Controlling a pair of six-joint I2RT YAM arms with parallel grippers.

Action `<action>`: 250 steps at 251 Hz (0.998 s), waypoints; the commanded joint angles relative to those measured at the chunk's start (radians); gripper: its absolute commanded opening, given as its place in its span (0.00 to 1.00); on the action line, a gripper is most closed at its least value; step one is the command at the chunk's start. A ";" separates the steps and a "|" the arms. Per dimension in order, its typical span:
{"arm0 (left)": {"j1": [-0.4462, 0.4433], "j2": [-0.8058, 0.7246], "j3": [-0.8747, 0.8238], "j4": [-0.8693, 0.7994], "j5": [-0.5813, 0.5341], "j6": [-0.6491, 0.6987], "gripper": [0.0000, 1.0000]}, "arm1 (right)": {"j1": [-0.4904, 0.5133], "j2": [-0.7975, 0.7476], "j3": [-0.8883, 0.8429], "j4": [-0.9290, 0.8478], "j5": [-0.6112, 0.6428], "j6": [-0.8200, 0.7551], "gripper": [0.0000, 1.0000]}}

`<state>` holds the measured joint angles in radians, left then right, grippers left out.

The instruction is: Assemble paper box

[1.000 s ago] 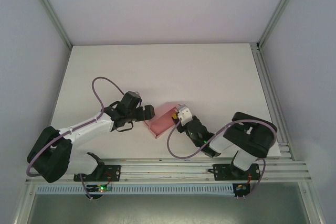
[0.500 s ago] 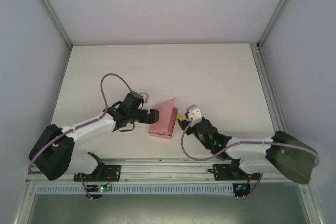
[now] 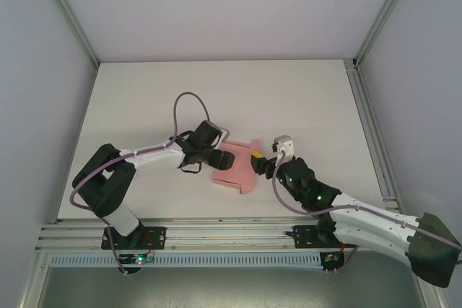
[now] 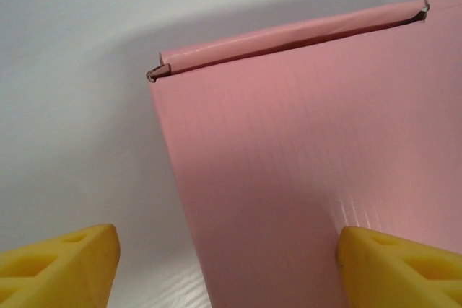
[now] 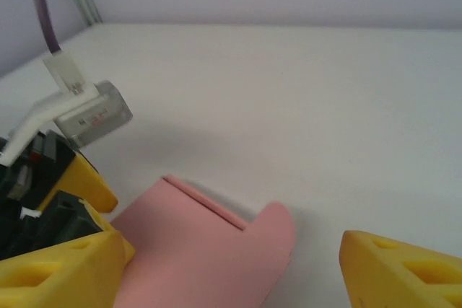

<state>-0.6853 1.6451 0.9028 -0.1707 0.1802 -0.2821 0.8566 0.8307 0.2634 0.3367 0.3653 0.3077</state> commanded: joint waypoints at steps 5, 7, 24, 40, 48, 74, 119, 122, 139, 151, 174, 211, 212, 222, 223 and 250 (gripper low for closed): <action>-0.012 0.100 0.028 -0.076 -0.013 0.143 0.77 | -0.121 0.067 0.096 -0.172 -0.123 0.066 0.79; -0.012 0.105 0.029 -0.072 -0.013 0.147 0.77 | -0.133 0.074 0.101 -0.178 -0.133 0.073 0.79; -0.012 0.143 0.044 -0.048 0.011 0.195 0.73 | -0.237 0.127 0.132 -0.228 -0.221 0.126 0.78; -0.014 0.177 0.074 -0.038 0.041 0.207 0.68 | -0.319 0.168 0.146 -0.245 -0.315 0.150 0.79; -0.012 0.191 0.086 -0.030 0.074 0.210 0.66 | -0.350 0.182 0.146 -0.242 -0.351 0.154 0.79; -0.011 0.214 0.099 0.022 0.166 0.193 0.64 | -0.400 0.191 0.121 -0.212 -0.410 0.179 0.79; 0.045 0.226 0.076 0.123 0.377 0.143 0.58 | -0.452 0.164 0.073 -0.183 -0.527 0.218 0.81; 0.050 0.229 0.075 0.130 0.391 0.138 0.58 | -0.455 0.161 0.070 -0.183 -0.534 0.223 0.81; 0.081 0.244 0.066 0.164 0.456 0.111 0.55 | -0.475 0.146 0.047 -0.176 -0.586 0.248 0.81; 0.096 0.254 0.060 0.179 0.477 0.099 0.53 | -0.487 0.136 0.033 -0.175 -0.621 0.266 0.81; 0.118 0.270 0.044 0.216 0.510 0.072 0.48 | -0.505 0.120 0.025 -0.172 -0.663 0.303 0.81; 0.166 0.284 -0.003 0.318 0.546 -0.015 0.40 | -0.516 0.136 0.000 -0.134 -0.697 0.342 0.82; 0.167 0.284 -0.004 0.321 0.547 -0.017 0.40 | -0.516 0.137 0.001 -0.134 -0.699 0.343 0.82; 0.182 0.288 -0.017 0.348 0.558 -0.042 0.38 | -0.516 0.153 0.008 -0.134 -0.706 0.353 0.82; 0.184 0.289 -0.019 0.350 0.559 -0.044 0.38 | -0.516 0.155 0.009 -0.133 -0.708 0.354 0.82; 0.210 0.301 -0.056 0.417 0.586 -0.095 0.36 | -0.519 0.189 0.014 -0.132 -0.753 0.394 0.82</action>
<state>-0.5175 1.8866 0.9173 0.2268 0.7834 -0.2878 0.3485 0.9913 0.2775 0.1741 -0.3103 0.6342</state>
